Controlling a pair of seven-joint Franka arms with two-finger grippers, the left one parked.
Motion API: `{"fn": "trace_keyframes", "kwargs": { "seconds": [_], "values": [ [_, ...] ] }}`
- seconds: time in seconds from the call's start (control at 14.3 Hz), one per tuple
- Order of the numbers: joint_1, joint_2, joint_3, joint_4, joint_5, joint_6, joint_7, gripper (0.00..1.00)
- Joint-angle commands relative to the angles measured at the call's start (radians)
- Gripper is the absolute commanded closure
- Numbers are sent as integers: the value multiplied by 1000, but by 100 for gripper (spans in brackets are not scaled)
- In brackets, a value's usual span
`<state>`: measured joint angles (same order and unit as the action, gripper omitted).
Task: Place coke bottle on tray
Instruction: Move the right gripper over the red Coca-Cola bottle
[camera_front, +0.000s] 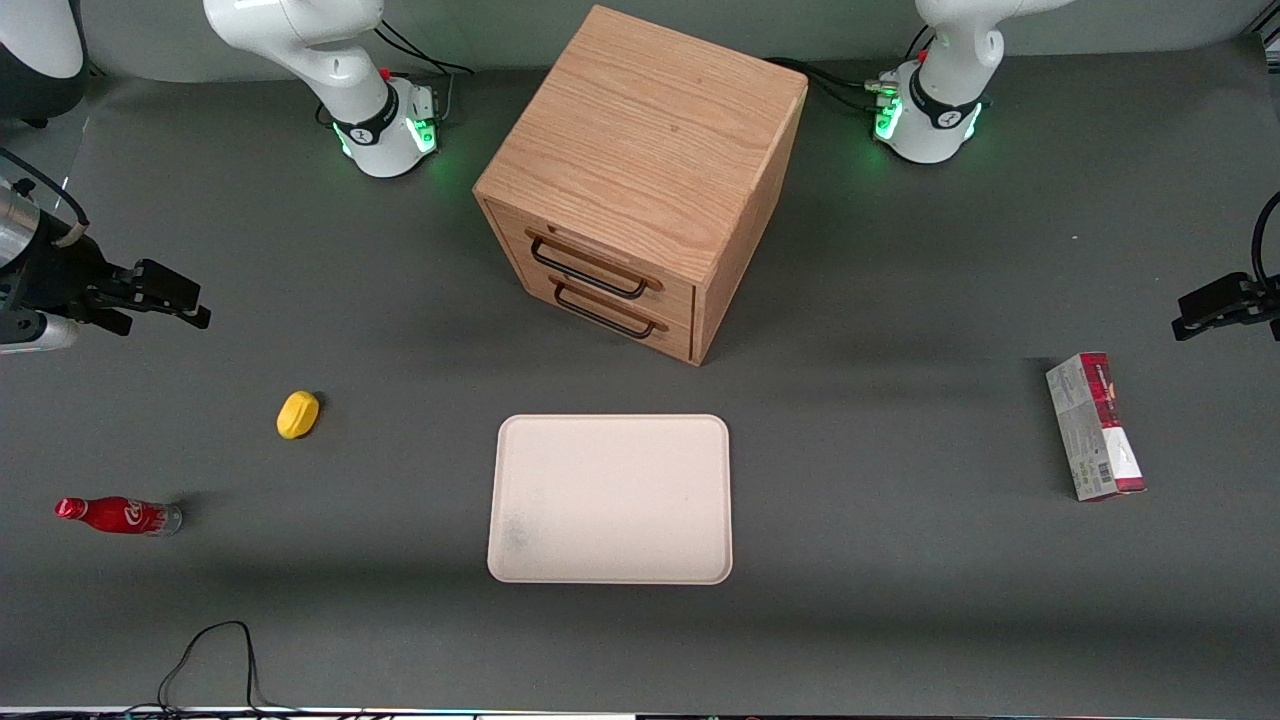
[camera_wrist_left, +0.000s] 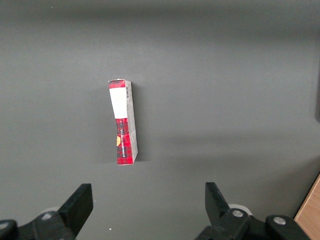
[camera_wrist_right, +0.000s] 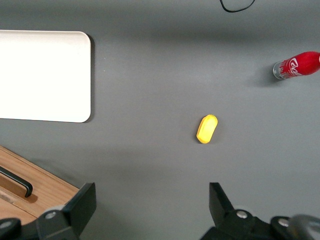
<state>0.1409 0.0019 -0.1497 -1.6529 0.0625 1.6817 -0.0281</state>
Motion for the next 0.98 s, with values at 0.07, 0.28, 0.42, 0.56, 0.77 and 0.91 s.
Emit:
{"fn": "trace_keyframes", "kwargs": {
  "seconds": [0.07,0.28,0.42,0.56,0.77,0.91],
  "values": [
    [0,-16,4,-25,-21,9,22,0],
    [-3,-16,4,-37,-18,4,22,0],
    [-7,-16,1,-44,-24,3,20,0],
    [-24,3,-20,-21,-55,24,7,0],
    [-72,97,-41,18,-72,119,-47,0],
    [-105,211,-74,111,-78,150,-160,0]
  ]
}}
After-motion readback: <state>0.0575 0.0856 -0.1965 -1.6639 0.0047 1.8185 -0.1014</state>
